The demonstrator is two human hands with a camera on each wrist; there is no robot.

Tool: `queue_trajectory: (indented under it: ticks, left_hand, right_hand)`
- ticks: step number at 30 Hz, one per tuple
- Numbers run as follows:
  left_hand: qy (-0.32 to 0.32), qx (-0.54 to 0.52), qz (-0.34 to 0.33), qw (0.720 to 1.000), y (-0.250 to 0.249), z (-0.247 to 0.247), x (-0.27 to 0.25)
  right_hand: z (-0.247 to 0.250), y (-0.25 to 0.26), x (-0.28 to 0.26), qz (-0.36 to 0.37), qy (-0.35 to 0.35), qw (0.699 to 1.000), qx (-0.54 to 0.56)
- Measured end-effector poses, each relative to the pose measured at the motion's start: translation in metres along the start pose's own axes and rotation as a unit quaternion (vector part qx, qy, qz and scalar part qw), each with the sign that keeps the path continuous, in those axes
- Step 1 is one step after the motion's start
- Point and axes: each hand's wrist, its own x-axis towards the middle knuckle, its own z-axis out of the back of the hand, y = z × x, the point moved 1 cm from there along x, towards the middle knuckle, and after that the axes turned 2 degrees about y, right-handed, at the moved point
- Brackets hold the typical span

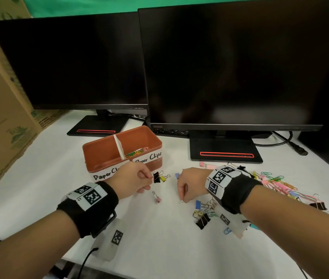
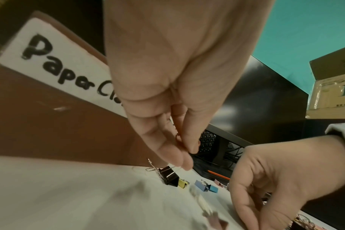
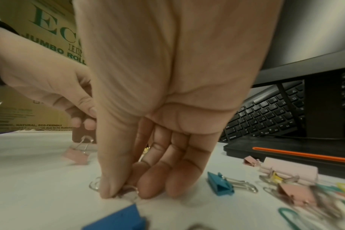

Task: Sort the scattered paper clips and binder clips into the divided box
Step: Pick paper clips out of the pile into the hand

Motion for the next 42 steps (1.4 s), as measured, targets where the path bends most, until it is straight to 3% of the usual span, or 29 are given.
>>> queue_trajectory:
  ticks: [3,6,13,16,20,24,26,31,35,42]
  left_hand:
    - [0.0,0.001,-0.003,1.0,0.0,0.002,-0.001]
    - [-0.016,0.088,-0.015,0.996,0.003,0.006,-0.001]
    - [0.037,0.207,0.019,0.977,0.006,0.002,0.0]
    - [0.062,0.21,0.007,0.976,0.004,-0.001,0.006]
    - [0.123,0.182,0.0,0.976,0.005,-0.004,0.007]
    - [0.049,0.195,-0.001,0.98,0.009,-0.007,0.01]
    - [0.023,0.248,0.0,0.968,0.004,-0.012,0.012]
    - [0.042,0.351,0.026,0.935,-0.007,-0.025,0.025]
    - [0.027,0.396,0.002,0.918,-0.011,-0.032,0.03]
    - [-0.007,0.374,-0.053,0.926,-0.022,-0.047,0.027]
  right_hand:
    - [-0.004,0.0,0.0,-0.001,0.01,1.0,-0.007]
    - [-0.003,0.001,-0.001,0.006,0.006,1.0,-0.024]
    - [0.032,0.016,0.012,0.016,-0.104,0.994,-0.01]
    - [0.03,0.026,0.027,0.031,-0.079,0.995,-0.049]
    - [0.024,0.016,0.03,-0.004,-0.028,0.995,-0.094]
    - [0.03,-0.002,0.008,-0.043,-0.026,0.996,-0.078]
    - [0.036,-0.01,-0.007,-0.061,-0.059,0.996,-0.031]
    - [0.056,-0.04,-0.046,-0.12,-0.163,0.979,0.014]
    - [0.061,-0.073,-0.075,-0.157,-0.209,0.964,0.041]
    - [0.042,-0.092,-0.083,-0.165,-0.183,0.968,0.048]
